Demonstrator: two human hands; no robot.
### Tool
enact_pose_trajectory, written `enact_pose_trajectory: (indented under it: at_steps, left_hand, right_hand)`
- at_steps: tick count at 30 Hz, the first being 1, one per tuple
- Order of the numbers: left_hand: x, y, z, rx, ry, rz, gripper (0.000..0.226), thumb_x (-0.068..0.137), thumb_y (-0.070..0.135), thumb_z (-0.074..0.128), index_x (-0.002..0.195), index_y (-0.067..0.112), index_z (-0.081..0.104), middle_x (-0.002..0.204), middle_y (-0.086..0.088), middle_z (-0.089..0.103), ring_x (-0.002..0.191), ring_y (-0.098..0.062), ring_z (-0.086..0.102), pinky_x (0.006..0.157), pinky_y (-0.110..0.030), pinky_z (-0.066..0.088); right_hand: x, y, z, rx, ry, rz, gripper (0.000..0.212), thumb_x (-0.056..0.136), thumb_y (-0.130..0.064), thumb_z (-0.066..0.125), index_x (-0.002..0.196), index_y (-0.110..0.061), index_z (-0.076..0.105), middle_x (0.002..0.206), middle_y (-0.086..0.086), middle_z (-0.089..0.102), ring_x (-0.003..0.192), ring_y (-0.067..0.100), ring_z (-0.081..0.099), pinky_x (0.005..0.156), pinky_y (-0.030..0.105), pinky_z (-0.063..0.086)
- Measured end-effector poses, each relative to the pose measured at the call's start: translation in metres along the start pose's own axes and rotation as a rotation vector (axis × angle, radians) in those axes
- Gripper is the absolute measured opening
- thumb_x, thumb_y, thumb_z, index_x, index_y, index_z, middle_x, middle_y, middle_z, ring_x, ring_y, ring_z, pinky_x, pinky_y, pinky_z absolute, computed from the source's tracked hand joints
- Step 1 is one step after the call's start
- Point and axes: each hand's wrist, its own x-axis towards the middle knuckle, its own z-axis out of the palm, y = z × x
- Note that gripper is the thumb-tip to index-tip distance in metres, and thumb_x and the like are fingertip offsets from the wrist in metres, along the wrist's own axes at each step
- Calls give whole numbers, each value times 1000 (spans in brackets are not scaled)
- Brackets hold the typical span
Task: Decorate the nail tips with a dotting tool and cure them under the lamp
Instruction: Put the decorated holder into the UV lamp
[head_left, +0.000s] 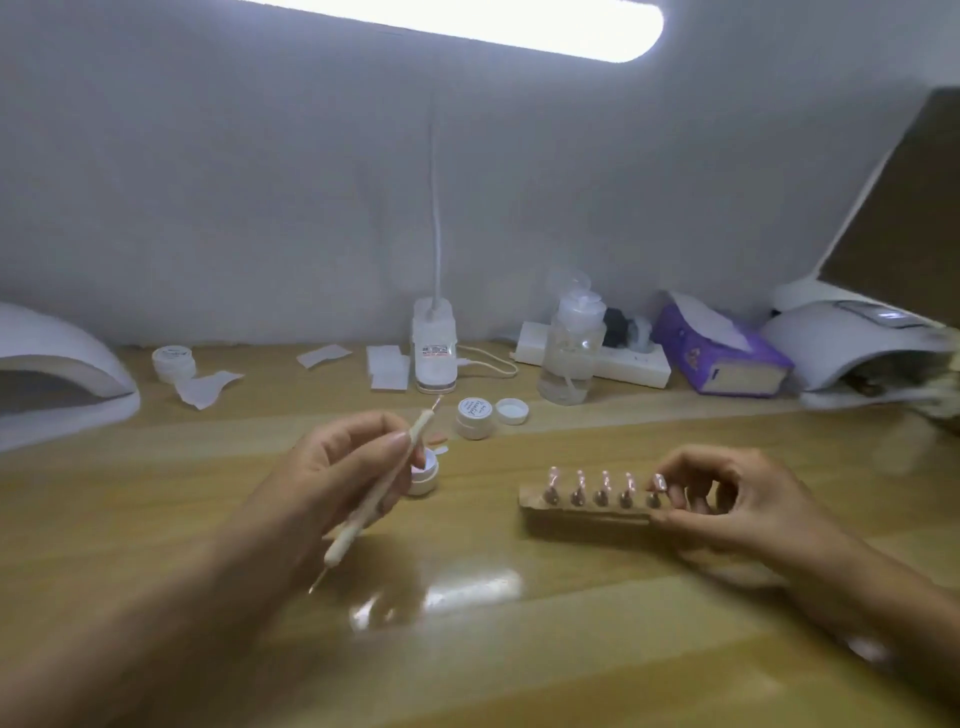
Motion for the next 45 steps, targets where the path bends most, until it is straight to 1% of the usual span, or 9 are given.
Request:
enact_pose_trajectory:
  at_steps: [6,13,20,24,26,30,33,35,45]
  left_hand:
    - [46,-11,103,48,-209,-28,21,94,33,61,81,18,66,60,2,57,53,-11,43,49,-15,33]
    - [139,-33,189,38,1,-135,23,100,22,55,90,5,66,62,3,53,45,0,45,45,-13,40]
    - [169,-54,207,74,70,-111,25,97,19,59,84,-1,65,43,13,47,39,-4,42,38,-16,37]
    - [168,-60,204,61,43,-54,25,97,17,59,86,-5,61,50,6,46,40,-7,39,37,-17,35]
    - [170,-61,204,51,37,-37,25,97,17,59,86,-5,61,52,5,45,41,-7,38,38,-17,34]
    - [169,-59,207,63,1,-23,25,98,16,57,86,-6,60,49,8,44,40,-6,37,38,-16,33]
    - [169,-59,206,67,-10,-14,25,98,15,56,87,-8,60,52,3,42,41,-7,36,38,-17,33]
    - [168,-58,205,66,-17,-10,25,98,14,56,88,-8,60,54,1,42,42,-8,36,39,-18,33]
    - [168,-59,205,80,-60,-7,23,98,15,57,89,-6,61,54,1,45,44,-10,38,42,-20,34]
  right_hand:
    - [-8,67,-59,-74,254,188,24,71,-4,85,83,-20,72,67,-5,61,52,-4,47,51,7,38]
    - [-1,141,-110,-110,385,354,24,69,-14,88,80,-29,71,69,-8,63,52,-8,50,54,5,40]
    - [12,167,-121,-61,356,452,24,70,-18,88,85,-26,71,77,-4,67,70,7,58,72,23,45]
    - [4,174,-151,-54,135,559,39,74,-24,85,105,-31,64,98,5,67,90,12,64,84,26,48]
    - [2,182,-166,-75,192,655,32,83,-22,78,107,-25,57,99,6,64,87,18,61,73,29,47]
    - [24,202,-175,-196,554,655,6,93,-17,60,92,-15,55,74,8,59,56,16,54,47,23,39]
    - [45,214,-177,-210,582,723,35,93,-25,61,121,-6,51,105,17,62,96,31,61,75,36,47]
    - [55,221,-178,-289,590,782,40,93,-29,62,123,-4,54,120,21,62,111,37,59,87,41,46]
    - [68,222,-170,-496,653,892,39,90,-42,64,113,-10,62,116,18,65,111,38,60,76,35,39]
